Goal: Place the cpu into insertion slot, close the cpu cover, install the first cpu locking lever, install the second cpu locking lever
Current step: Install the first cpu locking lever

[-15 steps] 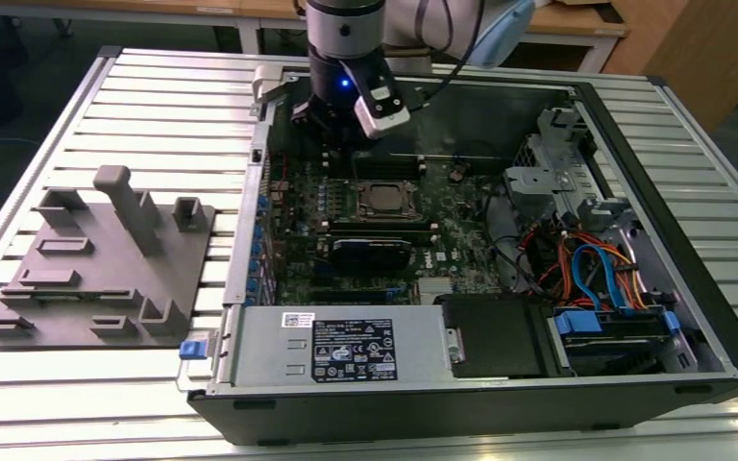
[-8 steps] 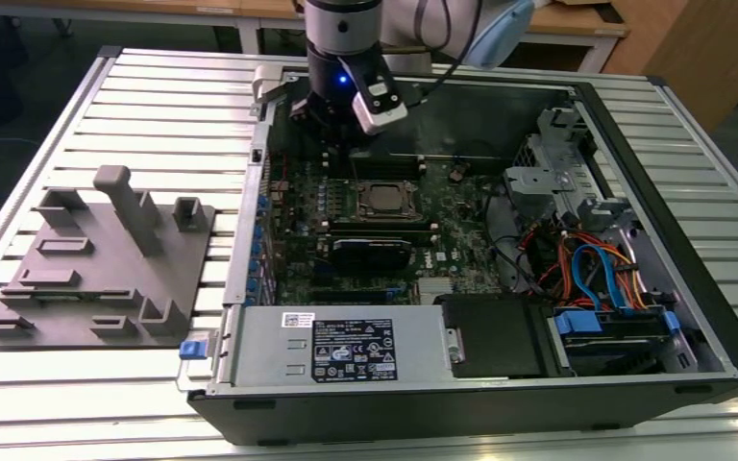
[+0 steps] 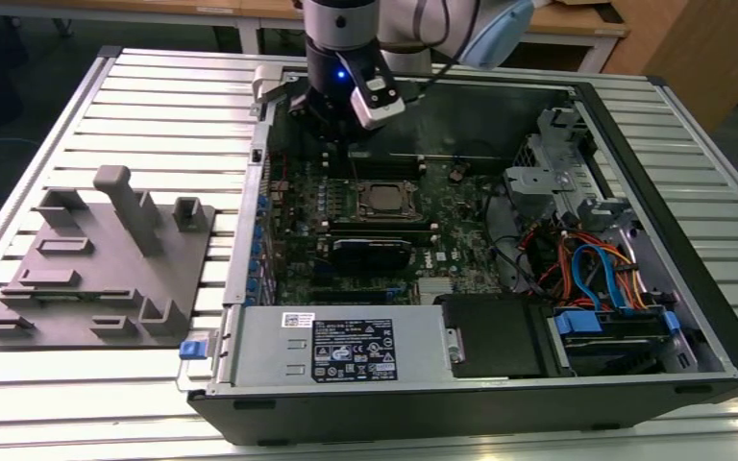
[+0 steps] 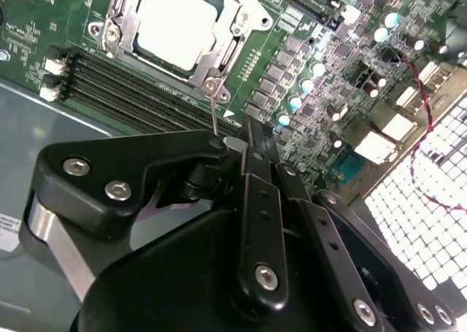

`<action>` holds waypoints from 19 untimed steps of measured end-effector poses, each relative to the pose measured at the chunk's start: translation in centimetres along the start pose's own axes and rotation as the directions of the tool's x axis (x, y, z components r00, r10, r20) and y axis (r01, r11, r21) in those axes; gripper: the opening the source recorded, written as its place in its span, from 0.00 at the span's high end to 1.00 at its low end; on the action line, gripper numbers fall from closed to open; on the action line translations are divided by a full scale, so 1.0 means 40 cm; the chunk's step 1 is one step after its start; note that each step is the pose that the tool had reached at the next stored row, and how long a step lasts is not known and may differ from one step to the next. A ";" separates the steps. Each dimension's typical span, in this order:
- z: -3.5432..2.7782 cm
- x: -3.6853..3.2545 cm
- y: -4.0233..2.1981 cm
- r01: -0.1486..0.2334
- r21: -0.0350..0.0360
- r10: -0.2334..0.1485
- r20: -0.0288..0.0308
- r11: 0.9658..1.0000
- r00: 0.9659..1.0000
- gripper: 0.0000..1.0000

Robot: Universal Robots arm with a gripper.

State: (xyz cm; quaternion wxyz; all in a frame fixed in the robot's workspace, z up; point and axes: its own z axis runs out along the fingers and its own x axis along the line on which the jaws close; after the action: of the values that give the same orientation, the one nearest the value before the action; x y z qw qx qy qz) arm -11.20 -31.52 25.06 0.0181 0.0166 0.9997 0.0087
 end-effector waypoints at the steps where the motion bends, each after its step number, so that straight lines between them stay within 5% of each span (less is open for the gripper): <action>1: -0.001 0.000 0.002 0.000 0.000 0.000 0.000 1.000 1.000 0.90; 14: -0.005 -0.001 0.019 0.001 0.000 -0.001 0.001 1.000 1.000 0.90; 19: -0.005 -0.018 0.020 0.001 0.000 -0.001 0.001 1.000 1.000 0.90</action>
State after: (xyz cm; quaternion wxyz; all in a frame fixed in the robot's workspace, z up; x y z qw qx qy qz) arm -10.47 -30.73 25.28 0.0188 0.0160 0.9997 0.0088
